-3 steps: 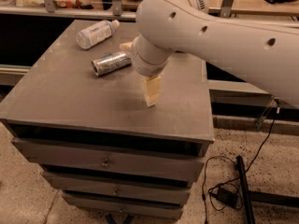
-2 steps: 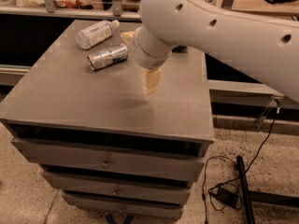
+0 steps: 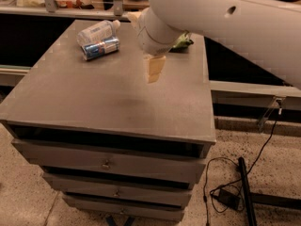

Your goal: Knock redbull can over

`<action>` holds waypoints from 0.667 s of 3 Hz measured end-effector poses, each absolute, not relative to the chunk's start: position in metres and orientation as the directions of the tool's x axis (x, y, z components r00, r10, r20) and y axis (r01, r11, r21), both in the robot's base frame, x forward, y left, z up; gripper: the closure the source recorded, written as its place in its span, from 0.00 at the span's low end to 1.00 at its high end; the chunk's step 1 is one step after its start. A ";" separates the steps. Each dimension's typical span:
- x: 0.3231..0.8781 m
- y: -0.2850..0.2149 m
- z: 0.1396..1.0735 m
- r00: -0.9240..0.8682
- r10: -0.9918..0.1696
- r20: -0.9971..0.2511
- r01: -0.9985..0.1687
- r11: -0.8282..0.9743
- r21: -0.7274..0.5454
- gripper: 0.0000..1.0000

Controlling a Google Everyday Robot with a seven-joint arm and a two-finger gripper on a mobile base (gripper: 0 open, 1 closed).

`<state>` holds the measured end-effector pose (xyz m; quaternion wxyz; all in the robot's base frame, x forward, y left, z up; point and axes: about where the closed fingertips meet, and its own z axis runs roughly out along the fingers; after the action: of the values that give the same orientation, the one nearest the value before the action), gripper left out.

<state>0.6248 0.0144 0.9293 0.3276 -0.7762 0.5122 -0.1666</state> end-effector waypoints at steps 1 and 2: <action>0.626 0.010 0.925 0.402 -0.909 -0.109 -0.708 -0.233 -0.666 0.00; 0.628 0.008 0.923 0.386 -0.911 -0.149 -0.726 -0.199 -0.659 0.00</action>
Offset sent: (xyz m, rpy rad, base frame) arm 0.0075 -0.0087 -0.0132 0.1030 0.0813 -0.0499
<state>0.6276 0.0079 0.9228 0.3349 -0.7620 0.5368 -0.1380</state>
